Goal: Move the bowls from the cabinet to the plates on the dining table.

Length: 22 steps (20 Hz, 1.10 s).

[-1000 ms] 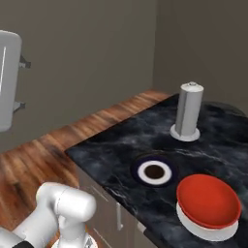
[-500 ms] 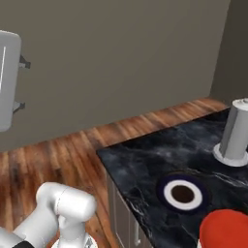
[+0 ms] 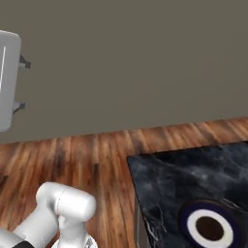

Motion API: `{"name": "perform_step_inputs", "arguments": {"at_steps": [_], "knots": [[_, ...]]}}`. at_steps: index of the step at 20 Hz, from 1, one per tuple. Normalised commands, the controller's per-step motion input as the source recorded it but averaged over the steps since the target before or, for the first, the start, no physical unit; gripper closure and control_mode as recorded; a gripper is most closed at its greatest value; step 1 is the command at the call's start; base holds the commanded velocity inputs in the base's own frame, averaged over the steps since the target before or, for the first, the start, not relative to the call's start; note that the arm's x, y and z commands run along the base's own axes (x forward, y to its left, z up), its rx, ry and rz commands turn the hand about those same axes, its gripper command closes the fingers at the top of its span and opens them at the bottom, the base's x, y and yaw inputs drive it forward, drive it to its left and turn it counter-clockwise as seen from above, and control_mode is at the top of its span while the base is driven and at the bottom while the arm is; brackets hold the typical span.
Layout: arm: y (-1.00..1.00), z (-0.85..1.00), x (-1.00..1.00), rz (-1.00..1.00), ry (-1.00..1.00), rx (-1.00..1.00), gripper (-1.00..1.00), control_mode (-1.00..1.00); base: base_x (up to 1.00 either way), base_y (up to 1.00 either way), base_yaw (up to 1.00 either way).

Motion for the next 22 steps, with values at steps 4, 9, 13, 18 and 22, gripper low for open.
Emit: {"name": "perform_step_inputs", "arguments": {"at_steps": [4, 9, 13, 18, 22], "knots": [[0.0, 0.0, 0.0, 0.0, 0.0, 0.0, -1.0, 1.0, 0.0, 0.0, 0.5], [0.0, 0.0, 0.0, 0.0, 0.0, 0.0, -1.0, 1.0, 0.0, 0.0, 0.5], [0.0, 0.0, 0.0, 0.0, 0.0, 0.0, -1.0, 1.0, 0.0, 0.0, 0.5], [0.0, 0.0, 0.0, 0.0, 0.0, 0.0, -1.0, 1.0, 0.0, 0.0, 0.5], [0.0, 0.0, 0.0, 0.0, 0.0, 0.0, -1.0, 1.0, 0.0, 0.0, 0.5]]}}
